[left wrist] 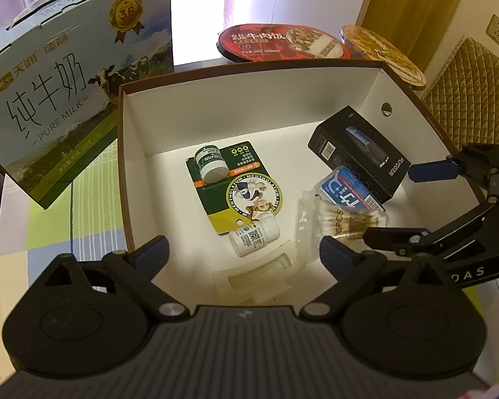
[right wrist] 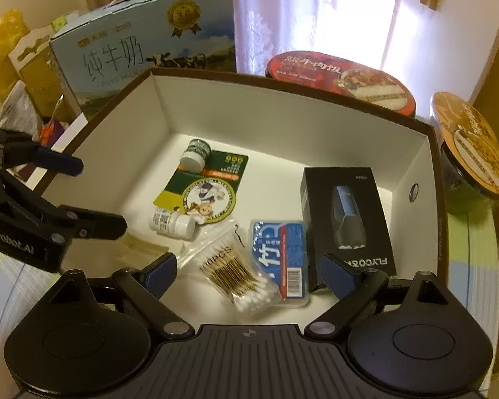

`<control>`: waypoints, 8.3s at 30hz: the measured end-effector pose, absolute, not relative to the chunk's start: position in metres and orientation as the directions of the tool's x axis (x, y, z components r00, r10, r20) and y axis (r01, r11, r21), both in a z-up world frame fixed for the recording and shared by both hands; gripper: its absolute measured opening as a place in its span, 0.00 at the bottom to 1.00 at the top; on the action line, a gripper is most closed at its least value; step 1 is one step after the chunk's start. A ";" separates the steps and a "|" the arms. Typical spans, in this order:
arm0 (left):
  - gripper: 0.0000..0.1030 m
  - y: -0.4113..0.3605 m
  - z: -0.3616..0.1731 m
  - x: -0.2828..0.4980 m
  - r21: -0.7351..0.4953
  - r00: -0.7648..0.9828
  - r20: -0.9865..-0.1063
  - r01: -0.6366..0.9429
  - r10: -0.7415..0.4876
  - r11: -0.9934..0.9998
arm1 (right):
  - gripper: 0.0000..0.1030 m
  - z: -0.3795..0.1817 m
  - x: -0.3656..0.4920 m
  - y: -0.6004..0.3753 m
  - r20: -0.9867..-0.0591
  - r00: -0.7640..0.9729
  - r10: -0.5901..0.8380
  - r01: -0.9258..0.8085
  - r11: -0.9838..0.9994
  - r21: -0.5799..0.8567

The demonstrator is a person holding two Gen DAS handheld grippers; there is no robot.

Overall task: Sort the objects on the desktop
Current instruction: 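Open the left tool releasing the clip while the right tool releases the swab bag, then withdraw both tools from the box back toward the table items, then grasp the red candy packet with the left tool, then grasp the green Mentholatum lip gel tube with the right tool while the left tool holds the candy, then carry the candy packet with the left tool while the right tool carries the lip gel into the box, then open the left tool releasing the candy while the right tool releases the lip gel, then withdraw both tools from the box toward the scrunchie and blue tube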

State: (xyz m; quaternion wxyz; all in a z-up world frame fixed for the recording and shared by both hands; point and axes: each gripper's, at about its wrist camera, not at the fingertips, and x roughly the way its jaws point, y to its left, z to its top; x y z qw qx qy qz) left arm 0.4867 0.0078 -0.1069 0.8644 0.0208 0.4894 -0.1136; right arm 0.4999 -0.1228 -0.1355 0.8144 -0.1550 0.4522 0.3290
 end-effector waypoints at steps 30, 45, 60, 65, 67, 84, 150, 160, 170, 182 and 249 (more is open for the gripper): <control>0.93 0.005 -0.054 0.383 -0.065 0.610 -0.772 0.202 -0.178 0.977 | 0.94 -0.063 0.414 -0.230 -0.705 0.512 0.491 -0.620 0.779 0.092; 0.92 -0.024 -0.076 0.308 -0.092 0.549 -0.805 0.260 -0.225 0.961 | 0.94 -0.096 0.342 -0.273 -0.748 0.484 0.454 -0.587 0.802 0.107; 0.81 -0.079 -0.144 0.280 -0.078 0.389 -0.880 0.444 -0.270 0.893 | 0.94 -0.151 0.324 -0.320 -0.841 0.428 0.331 -0.410 0.900 0.146; 0.73 -0.095 -0.162 0.292 -0.104 0.329 -0.899 0.478 -0.288 0.872 | 0.94 -0.162 0.323 -0.337 -0.858 0.396 0.327 -0.347 0.918 0.189; 0.71 -0.101 -0.169 0.297 -0.098 0.316 -0.905 0.495 -0.284 0.864 | 0.94 -0.162 0.321 -0.341 -0.861 0.396 0.319 -0.333 0.924 0.189; 0.25 -0.072 -0.179 0.295 -0.091 0.350 -0.901 0.426 -0.257 0.900 | 0.94 -0.162 0.324 -0.324 -0.845 0.408 0.347 -0.334 0.918 0.215; 0.24 0.080 -0.084 0.345 -0.137 0.595 -0.777 0.159 -0.206 0.978 | 0.78 -0.118 0.373 -0.193 -0.735 0.474 0.485 -0.598 0.790 0.136; 0.24 0.044 -0.043 0.412 -0.082 0.632 -0.730 0.296 -0.259 0.952 | 0.78 -0.081 0.459 -0.197 -0.755 0.459 0.469 -0.658 0.750 0.066; 0.24 0.023 -0.070 0.464 -0.096 0.553 -0.789 0.320 -0.268 0.943 | 0.78 -0.124 0.509 -0.170 -0.887 0.314 0.339 -0.771 0.636 -0.030; 0.24 0.015 -0.092 0.489 -0.097 0.514 -0.822 0.300 -0.247 0.949 | 0.79 -0.150 0.529 -0.156 -0.941 0.247 0.232 -0.817 0.573 -0.073; 0.86 0.001 -0.015 0.390 0.059 0.697 -0.712 0.186 -0.089 0.981 | 0.98 -0.055 0.430 -0.240 -0.712 0.454 0.536 -0.742 0.670 0.031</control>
